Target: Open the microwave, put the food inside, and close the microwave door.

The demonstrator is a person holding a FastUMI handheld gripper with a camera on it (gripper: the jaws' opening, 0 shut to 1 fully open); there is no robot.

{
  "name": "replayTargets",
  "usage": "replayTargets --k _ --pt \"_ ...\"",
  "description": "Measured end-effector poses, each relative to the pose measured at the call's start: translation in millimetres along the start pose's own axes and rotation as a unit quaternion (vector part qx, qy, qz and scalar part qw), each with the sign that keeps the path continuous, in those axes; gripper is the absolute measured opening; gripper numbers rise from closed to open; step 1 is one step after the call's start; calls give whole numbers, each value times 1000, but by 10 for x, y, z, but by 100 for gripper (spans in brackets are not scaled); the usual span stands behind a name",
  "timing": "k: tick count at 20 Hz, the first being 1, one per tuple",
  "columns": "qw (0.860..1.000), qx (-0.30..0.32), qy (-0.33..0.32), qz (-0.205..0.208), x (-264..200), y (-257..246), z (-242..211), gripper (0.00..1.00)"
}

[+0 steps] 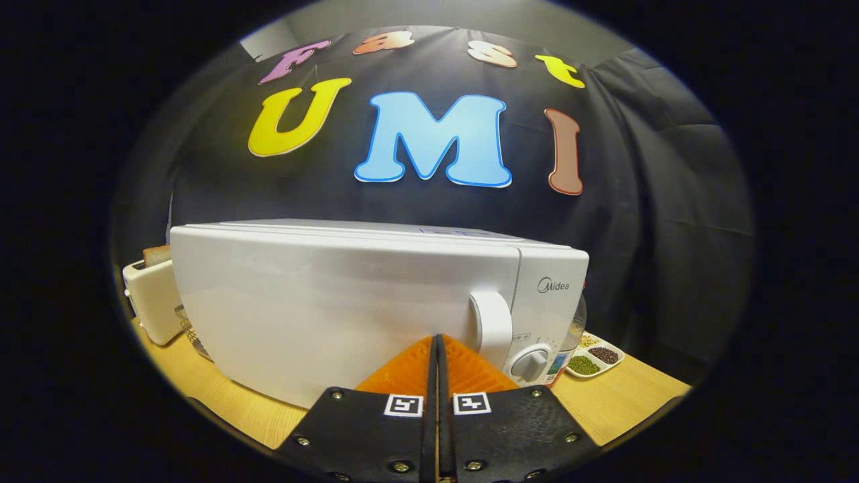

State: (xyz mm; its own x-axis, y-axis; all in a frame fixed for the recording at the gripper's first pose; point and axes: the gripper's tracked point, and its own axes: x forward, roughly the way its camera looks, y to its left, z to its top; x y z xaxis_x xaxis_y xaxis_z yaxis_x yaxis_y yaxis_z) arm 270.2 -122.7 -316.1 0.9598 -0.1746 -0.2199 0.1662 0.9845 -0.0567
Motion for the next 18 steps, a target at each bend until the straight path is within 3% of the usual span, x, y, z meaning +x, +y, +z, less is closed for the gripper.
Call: replayTargets --k 4,7,18 --pt "998 43 34 23 -207 0 24 2" --pt "999 24 -1 27 -663 -22 409 2" --pt "992 47 -63 100 -2337 111 1749 2"
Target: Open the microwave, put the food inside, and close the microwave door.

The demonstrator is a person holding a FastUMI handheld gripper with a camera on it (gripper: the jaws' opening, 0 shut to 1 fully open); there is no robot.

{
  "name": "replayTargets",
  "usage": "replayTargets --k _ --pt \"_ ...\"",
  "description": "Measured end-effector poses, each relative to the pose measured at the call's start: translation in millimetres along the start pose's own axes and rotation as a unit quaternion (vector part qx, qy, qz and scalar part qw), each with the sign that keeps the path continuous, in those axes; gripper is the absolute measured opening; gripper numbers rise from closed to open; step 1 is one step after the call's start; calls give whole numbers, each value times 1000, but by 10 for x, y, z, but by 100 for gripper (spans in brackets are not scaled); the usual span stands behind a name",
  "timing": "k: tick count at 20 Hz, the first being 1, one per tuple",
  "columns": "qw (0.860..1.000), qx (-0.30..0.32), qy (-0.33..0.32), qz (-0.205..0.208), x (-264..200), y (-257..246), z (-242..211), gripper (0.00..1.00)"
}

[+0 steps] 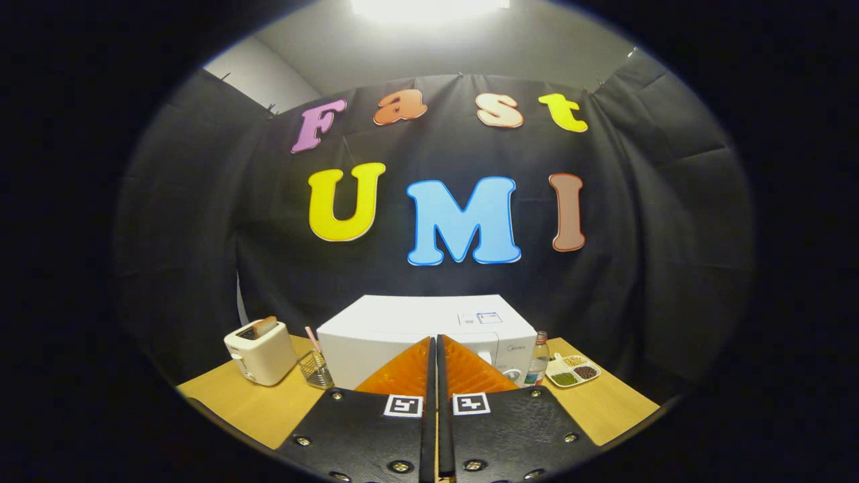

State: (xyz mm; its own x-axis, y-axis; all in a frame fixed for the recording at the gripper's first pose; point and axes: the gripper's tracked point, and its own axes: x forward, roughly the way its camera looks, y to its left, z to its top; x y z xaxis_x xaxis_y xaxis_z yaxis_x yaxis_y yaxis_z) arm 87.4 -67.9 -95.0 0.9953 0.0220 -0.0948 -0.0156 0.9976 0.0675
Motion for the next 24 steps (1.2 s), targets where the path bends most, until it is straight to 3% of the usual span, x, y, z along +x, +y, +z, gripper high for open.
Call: replayTargets --k 6,10,11,14,17,24 --pt "997 -25 -59 32 -553 396 789 2" --pt "997 -25 -73 28 -740 489 1126 2" --pt "997 -27 -65 16 -743 483 1126 25" --pt "998 -45 -33 35 -708 591 1005 95" --pt "999 -41 -21 -6 -680 416 942 95" --pt "999 -29 -43 -10 -635 376 1012 95"
